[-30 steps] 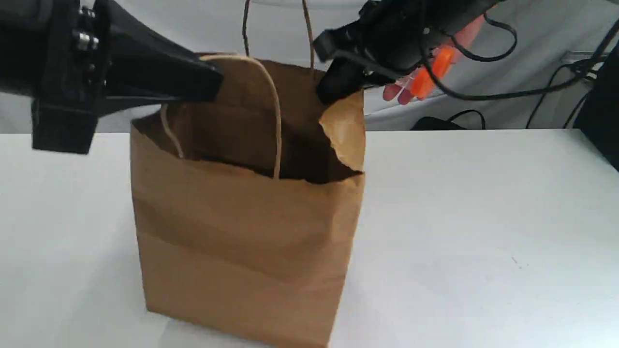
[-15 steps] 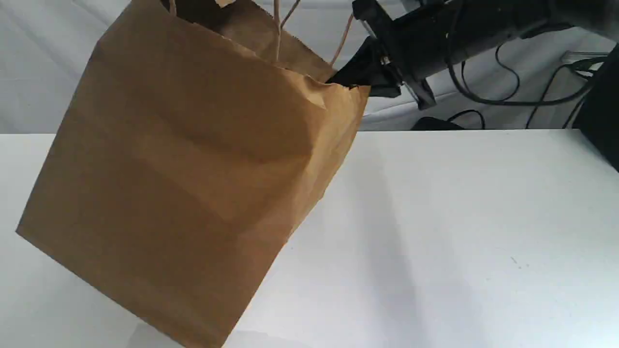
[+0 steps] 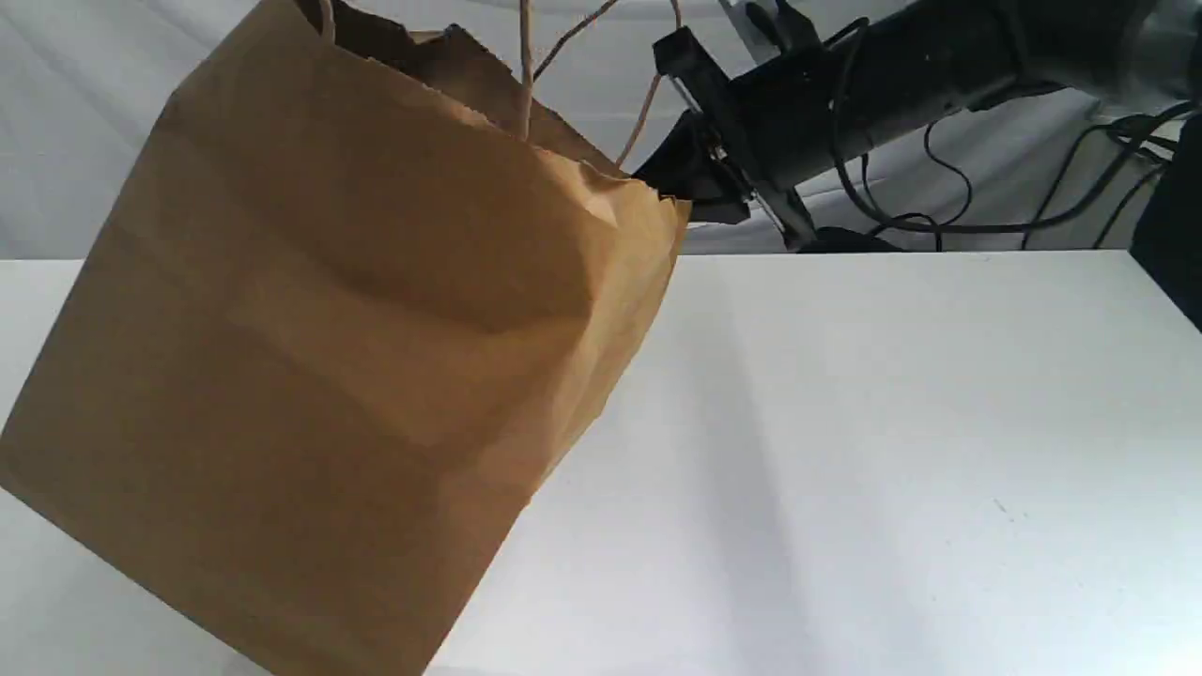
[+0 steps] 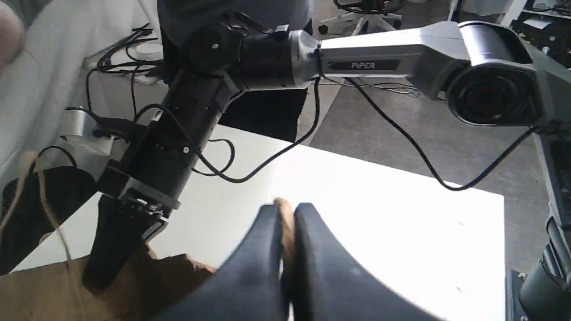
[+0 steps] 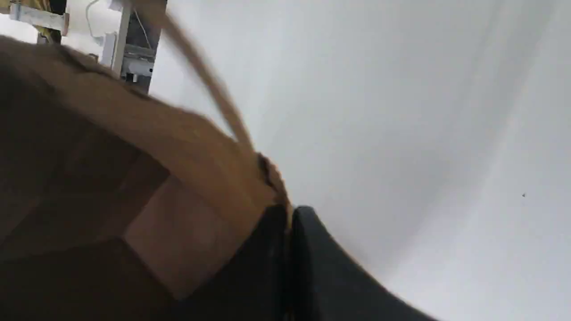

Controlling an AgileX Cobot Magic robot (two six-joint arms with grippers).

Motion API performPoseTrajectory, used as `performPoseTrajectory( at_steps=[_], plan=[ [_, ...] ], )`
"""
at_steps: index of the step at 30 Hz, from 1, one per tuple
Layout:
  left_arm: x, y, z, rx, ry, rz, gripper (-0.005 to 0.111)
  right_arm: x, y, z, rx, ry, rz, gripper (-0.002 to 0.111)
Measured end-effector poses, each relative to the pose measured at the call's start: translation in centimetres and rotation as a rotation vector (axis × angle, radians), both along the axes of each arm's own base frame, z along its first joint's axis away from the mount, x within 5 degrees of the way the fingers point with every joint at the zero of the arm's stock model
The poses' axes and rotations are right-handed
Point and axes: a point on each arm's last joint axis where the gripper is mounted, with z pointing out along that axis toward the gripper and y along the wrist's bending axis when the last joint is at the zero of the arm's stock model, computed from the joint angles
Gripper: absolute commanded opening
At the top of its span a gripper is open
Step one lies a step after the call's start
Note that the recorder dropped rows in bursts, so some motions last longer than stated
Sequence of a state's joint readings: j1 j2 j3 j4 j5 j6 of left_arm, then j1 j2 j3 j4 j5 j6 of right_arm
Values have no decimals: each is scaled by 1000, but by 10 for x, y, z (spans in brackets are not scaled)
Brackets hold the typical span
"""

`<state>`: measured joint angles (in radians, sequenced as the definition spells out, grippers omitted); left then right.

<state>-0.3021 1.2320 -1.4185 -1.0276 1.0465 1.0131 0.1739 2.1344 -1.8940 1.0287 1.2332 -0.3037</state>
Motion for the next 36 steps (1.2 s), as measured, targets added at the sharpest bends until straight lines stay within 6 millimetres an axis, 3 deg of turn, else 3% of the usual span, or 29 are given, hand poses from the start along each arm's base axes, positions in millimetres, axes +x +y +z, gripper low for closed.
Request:
performPoseTrajectory(
  at_steps=[11,15,22,28,36],
  plan=[
    [3,4,-6,76,9,41,0,0,-2,2,5,-23,8,0],
    [5,5,-13,103,38,68,0,-3,-11,21,13,-71,-12,0],
    [16,2,-51,25,172,132,0,-18,-16,56,3,-156,-19,0],
    [19,-2,-82,-82,296,154,0,-19,-20,53,-66,-135,-37,0],
    [27,1,-100,-153,325,258,0,-18,-24,49,-127,-132,-44,0]
  ],
)
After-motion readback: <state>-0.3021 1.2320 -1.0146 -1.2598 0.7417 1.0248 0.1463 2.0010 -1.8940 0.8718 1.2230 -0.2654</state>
